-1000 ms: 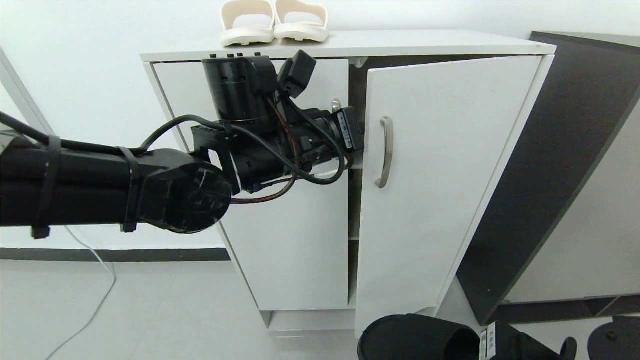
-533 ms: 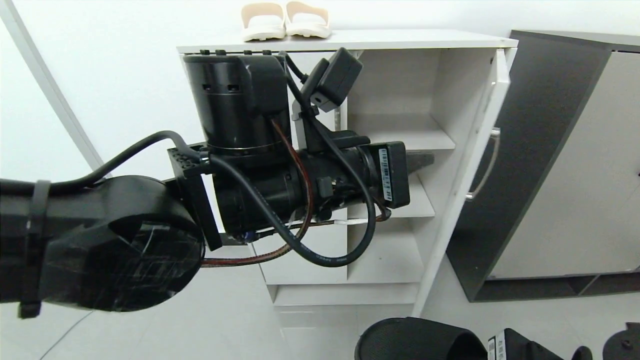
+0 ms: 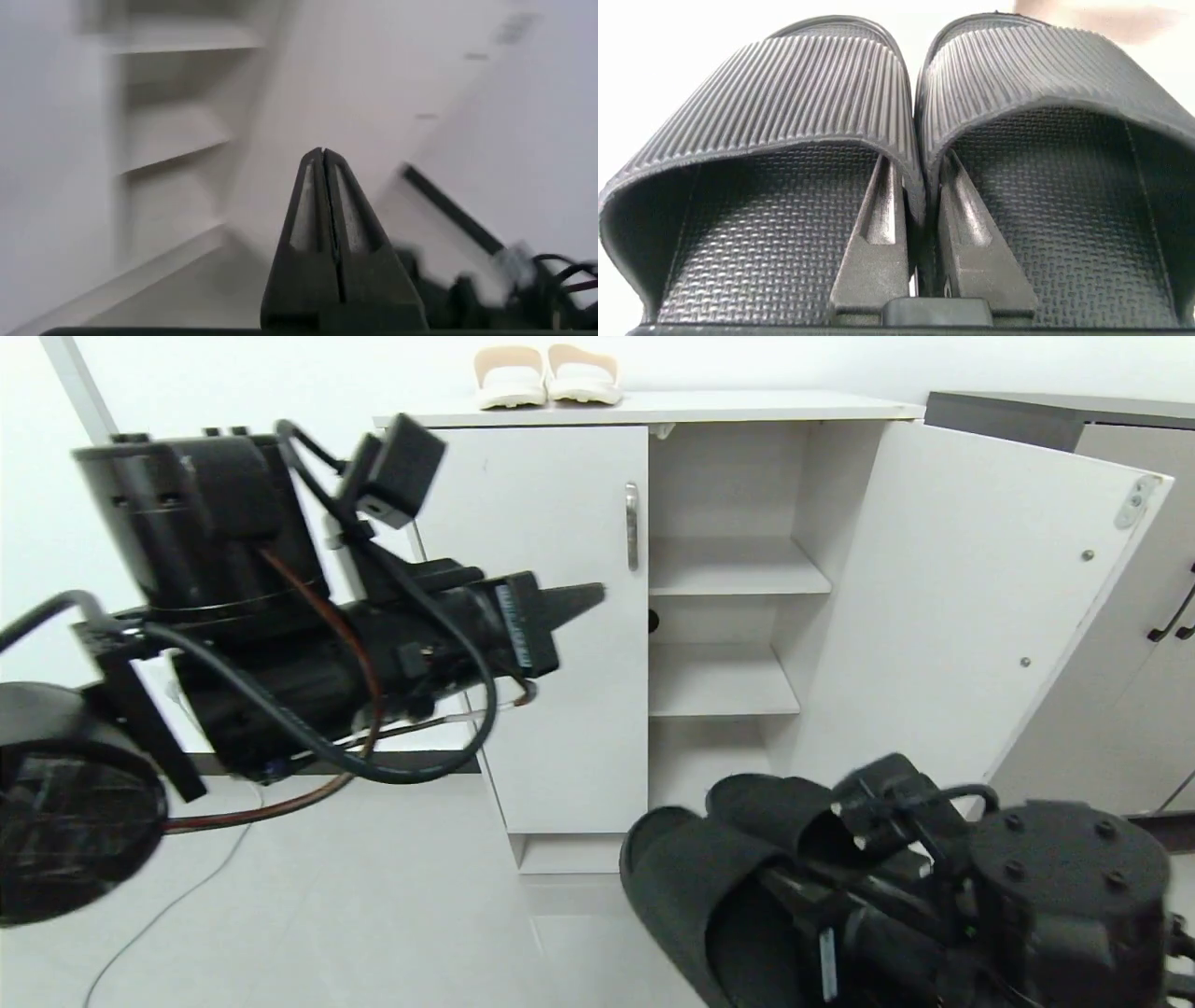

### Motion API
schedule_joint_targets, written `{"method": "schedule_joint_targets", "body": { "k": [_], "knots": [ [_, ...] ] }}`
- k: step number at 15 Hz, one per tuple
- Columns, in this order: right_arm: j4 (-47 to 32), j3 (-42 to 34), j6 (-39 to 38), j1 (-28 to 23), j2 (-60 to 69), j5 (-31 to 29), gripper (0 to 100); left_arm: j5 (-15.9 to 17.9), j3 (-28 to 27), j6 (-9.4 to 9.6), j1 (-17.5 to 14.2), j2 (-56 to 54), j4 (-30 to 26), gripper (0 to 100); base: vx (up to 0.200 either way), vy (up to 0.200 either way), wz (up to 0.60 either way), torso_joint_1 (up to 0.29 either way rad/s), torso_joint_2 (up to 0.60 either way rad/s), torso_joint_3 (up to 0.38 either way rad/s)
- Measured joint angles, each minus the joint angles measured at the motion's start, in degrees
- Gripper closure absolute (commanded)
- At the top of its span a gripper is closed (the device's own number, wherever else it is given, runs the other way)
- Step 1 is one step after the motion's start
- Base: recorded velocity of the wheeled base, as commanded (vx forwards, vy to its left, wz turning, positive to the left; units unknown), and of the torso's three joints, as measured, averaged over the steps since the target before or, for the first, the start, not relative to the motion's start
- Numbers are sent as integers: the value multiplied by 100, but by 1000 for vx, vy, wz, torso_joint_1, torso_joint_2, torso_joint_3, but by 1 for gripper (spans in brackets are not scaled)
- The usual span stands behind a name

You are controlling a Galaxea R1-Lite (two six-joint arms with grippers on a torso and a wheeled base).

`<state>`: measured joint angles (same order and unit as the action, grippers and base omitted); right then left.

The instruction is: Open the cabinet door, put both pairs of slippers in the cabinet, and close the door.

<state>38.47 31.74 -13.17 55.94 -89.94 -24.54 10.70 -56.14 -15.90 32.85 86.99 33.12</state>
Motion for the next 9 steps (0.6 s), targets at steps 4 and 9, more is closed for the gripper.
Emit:
{"method": "schedule_joint_targets", "body": {
  "k": [4, 9],
  "knots": [
    [6, 1045, -119, -488, -967, -1011, 100, -1168, 730, 285, -689, -1514, -1243, 100, 0, 0, 0, 0, 0, 0],
    [11, 1062, -139, -895, -1408, -1120, 100, -2488, 1513, 844, -1423, -4604, -3744, 100, 0, 0, 0, 0, 0, 0]
  ]
}}
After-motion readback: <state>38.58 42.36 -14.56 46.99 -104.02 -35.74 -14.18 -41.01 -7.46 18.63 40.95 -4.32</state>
